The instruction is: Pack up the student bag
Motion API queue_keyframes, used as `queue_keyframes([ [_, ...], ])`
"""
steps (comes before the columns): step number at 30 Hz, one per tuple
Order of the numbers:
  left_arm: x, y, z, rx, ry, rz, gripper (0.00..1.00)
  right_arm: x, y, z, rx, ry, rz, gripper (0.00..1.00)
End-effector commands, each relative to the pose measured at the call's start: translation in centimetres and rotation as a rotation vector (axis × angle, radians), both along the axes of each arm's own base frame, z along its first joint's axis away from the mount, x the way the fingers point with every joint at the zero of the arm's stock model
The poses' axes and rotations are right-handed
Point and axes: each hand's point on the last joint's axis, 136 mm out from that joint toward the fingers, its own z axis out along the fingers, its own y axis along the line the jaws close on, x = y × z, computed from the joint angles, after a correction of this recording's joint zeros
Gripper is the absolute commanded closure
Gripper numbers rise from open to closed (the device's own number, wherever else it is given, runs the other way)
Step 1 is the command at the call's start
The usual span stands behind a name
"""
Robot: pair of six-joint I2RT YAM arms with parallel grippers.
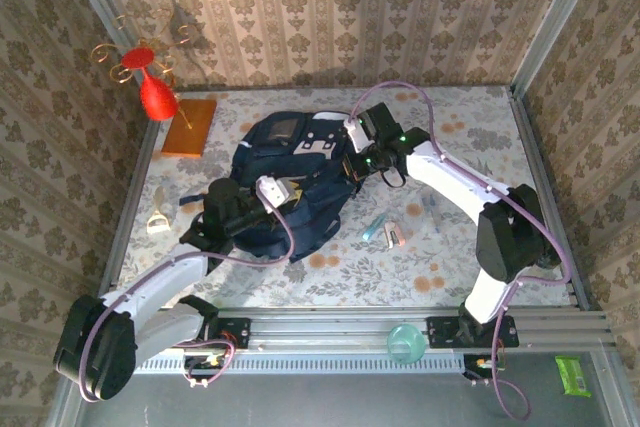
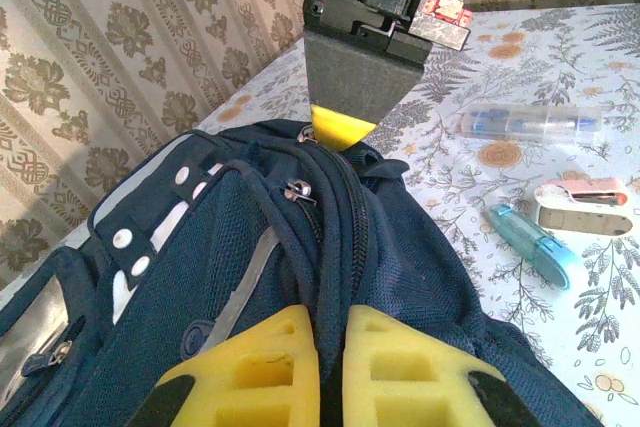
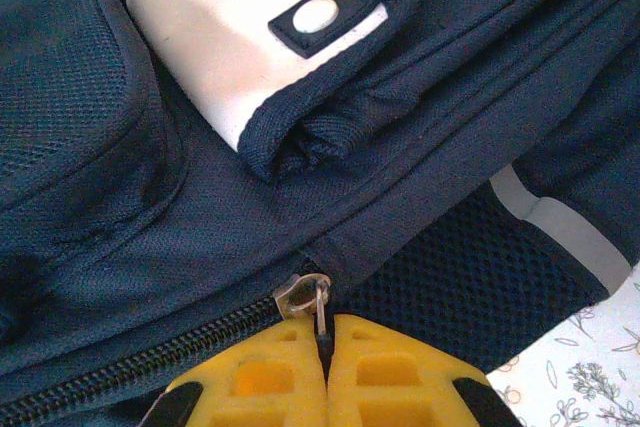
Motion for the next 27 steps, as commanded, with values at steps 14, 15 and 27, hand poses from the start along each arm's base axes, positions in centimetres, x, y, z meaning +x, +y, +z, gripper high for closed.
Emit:
queue_keyframes([
  [14, 4.6, 0.8, -1.3, -0.027, 0.09, 0.133, 0.99, 0.3, -7.7, -0.3, -0.07, -0.053, -0.264, 1.0],
  [15, 4.8, 0.6, -1.5, -0.025, 0.097, 0.128, 0.98, -0.3, -7.8, -0.3, -0.055, -0.053, -0.269, 1.0],
  [27, 6.8, 2.3, -5.1, -0.02, 0.21, 0.307, 0.79, -4.6, -5.0, -5.0, 0.114, 0.03, -0.276, 0.99],
])
